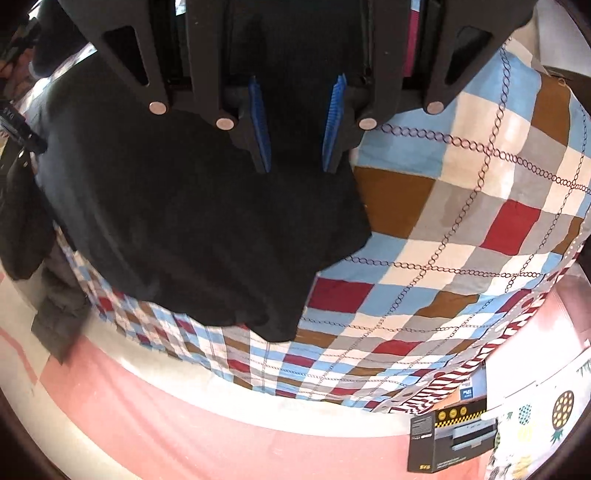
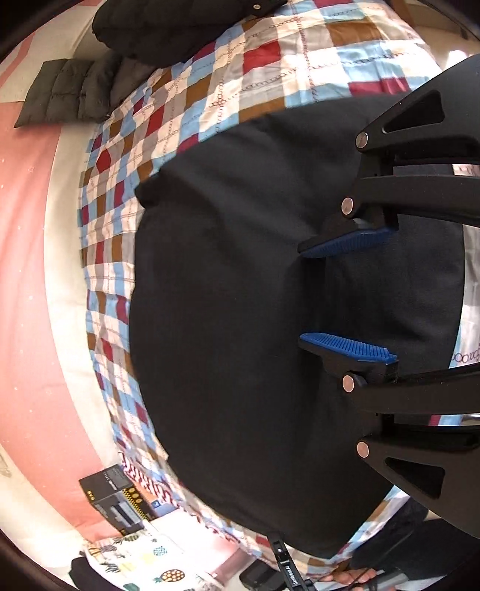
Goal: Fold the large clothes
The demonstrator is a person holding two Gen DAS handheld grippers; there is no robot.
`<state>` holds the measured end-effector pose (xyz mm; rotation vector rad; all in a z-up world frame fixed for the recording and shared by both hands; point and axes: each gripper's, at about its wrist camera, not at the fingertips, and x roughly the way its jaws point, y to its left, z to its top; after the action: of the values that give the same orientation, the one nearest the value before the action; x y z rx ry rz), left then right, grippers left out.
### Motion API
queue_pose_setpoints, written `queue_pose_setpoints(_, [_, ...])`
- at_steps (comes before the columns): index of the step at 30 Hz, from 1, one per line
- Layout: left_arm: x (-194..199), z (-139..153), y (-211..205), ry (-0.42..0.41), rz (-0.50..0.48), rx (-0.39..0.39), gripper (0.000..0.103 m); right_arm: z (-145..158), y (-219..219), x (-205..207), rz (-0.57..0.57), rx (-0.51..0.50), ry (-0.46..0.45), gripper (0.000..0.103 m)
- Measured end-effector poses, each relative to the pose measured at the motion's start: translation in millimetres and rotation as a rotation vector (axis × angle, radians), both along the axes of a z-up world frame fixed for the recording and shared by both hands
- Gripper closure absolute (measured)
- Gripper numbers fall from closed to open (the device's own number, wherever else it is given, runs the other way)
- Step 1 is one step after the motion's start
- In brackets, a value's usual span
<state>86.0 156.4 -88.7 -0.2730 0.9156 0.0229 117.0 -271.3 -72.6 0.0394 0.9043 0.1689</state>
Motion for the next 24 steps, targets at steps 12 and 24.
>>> queue_pose_setpoints(12, [46, 17, -28, -0.028, -0.048, 0.041, 0.059, 9, -24, 48, -0.039, 0.021, -0.025, 0.051])
queue_pose_setpoints(24, [135, -2, -51, -0.018, -0.082, 0.144, 0.059, -7, -50, 126, -0.104, 0.056, 0.007, 0.051])
